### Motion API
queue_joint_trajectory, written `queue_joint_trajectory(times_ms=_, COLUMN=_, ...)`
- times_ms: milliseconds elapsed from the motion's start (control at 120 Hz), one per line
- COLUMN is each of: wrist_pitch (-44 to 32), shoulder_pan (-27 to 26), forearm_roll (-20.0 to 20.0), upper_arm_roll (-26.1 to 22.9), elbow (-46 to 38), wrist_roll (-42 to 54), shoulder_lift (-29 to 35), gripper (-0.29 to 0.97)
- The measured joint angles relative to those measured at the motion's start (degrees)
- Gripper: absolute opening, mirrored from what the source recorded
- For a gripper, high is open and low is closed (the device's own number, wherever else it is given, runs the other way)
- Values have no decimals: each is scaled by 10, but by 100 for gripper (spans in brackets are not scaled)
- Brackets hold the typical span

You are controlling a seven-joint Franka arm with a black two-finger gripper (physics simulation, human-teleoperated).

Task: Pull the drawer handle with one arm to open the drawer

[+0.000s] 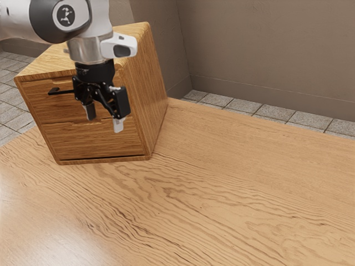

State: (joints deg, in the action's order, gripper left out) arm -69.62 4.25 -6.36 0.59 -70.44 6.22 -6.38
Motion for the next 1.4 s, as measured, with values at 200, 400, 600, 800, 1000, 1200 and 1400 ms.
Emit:
queue_joint_trajectory(times_ms=200, wrist_pitch=11, shoulder_pan=20, forearm_roll=34, upper_arm_roll=22, elbow=-3, wrist_roll=15, shoulder_lift=-2, gripper=68)
queue_joint_trajectory(times_ms=400, wrist_pitch=-33, shoulder_pan=22, forearm_roll=28, upper_arm_roll=40, elbow=-92, wrist_roll=87, shoulder_lift=56, gripper=68)
queue_joint_trajectory(times_ms=600, wrist_pitch=-128, shoulder_pan=75, forearm_roll=17, upper_arm_roll=48, elbow=-210, wrist_roll=190, shoulder_lift=133, gripper=68)
queue_joint_trajectory(times_ms=800, wrist_pitch=-188, shoulder_pan=112, forearm_roll=6, upper_arm_roll=49, elbow=-213, wrist_roll=289, shoulder_lift=126, gripper=68)
queue_joint_trajectory(times_ms=1000, wrist_pitch=-216, shoulder_pan=128, forearm_roll=5, upper_arm_roll=46, elbow=-206, wrist_roll=371, shoulder_lift=114, gripper=68)
queue_joint_trajectory(times_ms=1200, wrist_pitch=-226, shoulder_pan=128, forearm_roll=9, upper_arm_roll=48, elbow=-206, wrist_roll=450, shoulder_lift=125, gripper=68)
queue_joint_trajectory(times_ms=1400, wrist_pitch=-236, shoulder_pan=129, forearm_roll=-6, upper_arm_roll=46, elbow=-199, wrist_roll=514, shoulder_lift=125, gripper=68)
